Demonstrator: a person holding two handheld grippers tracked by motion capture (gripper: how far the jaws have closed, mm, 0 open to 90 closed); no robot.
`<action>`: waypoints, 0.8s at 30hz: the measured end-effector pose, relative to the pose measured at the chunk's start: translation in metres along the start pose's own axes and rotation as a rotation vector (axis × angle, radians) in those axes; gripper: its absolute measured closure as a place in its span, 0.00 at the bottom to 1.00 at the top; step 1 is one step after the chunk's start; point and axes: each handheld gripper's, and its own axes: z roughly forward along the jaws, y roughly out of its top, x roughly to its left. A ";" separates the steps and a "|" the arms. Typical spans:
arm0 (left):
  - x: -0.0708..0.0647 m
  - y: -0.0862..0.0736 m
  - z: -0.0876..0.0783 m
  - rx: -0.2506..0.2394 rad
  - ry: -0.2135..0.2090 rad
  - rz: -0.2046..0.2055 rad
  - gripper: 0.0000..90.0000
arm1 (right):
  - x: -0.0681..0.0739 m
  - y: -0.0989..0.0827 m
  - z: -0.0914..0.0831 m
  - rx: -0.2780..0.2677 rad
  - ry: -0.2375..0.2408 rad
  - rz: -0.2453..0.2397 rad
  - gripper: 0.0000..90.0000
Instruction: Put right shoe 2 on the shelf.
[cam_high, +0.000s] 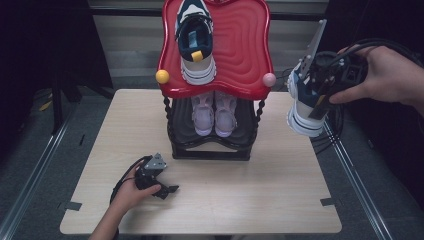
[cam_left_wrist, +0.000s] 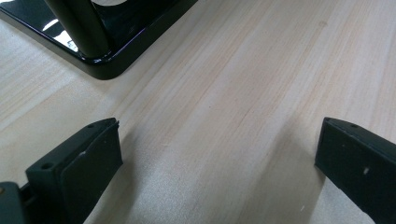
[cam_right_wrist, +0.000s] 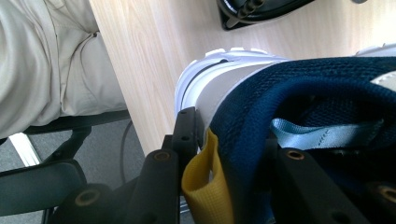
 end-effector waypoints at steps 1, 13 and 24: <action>0.000 0.000 0.000 0.000 0.000 0.000 0.00 | -0.001 0.002 -0.004 -0.002 -0.006 0.000 0.78; 0.000 0.000 0.000 0.000 0.000 -0.001 0.00 | -0.002 0.027 -0.041 0.004 -0.085 -0.007 0.78; 0.000 0.000 0.000 0.000 0.001 0.000 0.00 | 0.001 0.057 -0.065 -0.003 -0.144 -0.051 0.78</action>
